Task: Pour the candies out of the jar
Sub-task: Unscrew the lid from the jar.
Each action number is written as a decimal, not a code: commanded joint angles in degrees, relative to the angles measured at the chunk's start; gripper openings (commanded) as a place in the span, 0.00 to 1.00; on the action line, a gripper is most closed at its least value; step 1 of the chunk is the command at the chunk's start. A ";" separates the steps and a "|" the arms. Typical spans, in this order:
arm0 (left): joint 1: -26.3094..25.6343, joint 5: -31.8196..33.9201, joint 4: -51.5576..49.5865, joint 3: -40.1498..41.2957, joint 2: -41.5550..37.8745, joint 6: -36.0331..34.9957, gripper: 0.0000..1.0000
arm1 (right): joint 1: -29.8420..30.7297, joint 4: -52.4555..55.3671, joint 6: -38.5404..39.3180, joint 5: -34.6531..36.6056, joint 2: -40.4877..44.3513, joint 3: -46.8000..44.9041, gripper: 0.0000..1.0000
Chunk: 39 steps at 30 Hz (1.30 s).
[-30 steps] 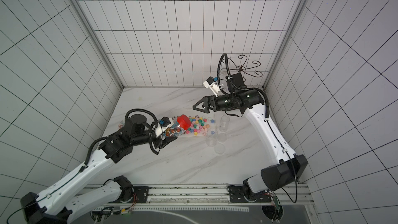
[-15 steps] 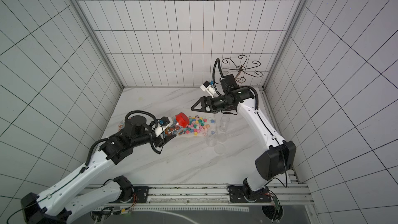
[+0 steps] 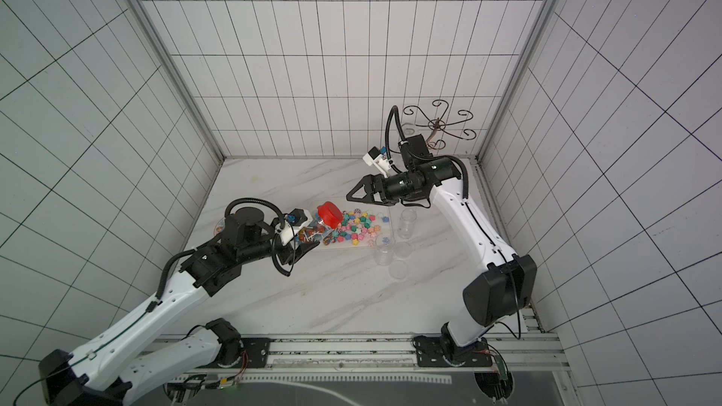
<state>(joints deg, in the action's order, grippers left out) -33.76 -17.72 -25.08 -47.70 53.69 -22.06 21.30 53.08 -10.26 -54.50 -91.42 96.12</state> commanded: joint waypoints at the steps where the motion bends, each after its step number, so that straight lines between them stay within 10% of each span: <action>1: 0.18 -3.36 3.72 -1.52 -0.08 -0.19 0.60 | 0.06 1.14 0.99 -0.36 0.19 1.65 0.93; 39: -2.70 -1.05 1.58 -2.22 2.52 -0.05 0.60 | 0.97 3.23 -1.82 1.81 -2.30 3.33 0.99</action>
<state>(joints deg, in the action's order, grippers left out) -35.94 -19.22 -25.43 -47.72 56.40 -21.89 21.52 54.02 -12.51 -52.97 -93.03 96.12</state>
